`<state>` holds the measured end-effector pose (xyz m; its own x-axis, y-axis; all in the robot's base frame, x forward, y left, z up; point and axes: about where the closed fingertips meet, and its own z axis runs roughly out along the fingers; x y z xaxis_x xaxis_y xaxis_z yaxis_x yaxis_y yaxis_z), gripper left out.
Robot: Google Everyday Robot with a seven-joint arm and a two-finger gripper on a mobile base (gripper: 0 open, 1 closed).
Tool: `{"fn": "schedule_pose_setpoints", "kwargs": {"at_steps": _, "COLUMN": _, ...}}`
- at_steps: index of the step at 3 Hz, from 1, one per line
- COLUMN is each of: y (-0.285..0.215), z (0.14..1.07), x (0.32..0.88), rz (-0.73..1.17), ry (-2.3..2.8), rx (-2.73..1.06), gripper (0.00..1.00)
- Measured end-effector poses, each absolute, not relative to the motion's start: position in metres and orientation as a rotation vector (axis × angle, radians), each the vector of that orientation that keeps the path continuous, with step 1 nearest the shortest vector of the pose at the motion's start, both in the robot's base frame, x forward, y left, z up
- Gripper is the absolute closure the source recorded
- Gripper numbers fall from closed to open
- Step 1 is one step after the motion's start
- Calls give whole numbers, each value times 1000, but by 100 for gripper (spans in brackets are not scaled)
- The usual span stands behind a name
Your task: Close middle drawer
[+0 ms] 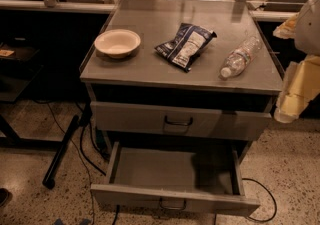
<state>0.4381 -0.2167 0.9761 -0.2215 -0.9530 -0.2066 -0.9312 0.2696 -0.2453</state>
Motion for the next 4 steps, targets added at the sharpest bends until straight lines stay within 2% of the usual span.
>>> {"fn": "schedule_pose_setpoints", "kwargs": {"at_steps": 1, "y": -217, "z": 976, "x": 438, "rz": -98, "ry": 2232, "rx": -1725, "gripper": 1}}
{"fn": "schedule_pose_setpoints", "kwargs": {"at_steps": 4, "y": -217, "z": 976, "x": 438, "rz": -98, "ry": 2232, "rx": -1725, "gripper": 68}}
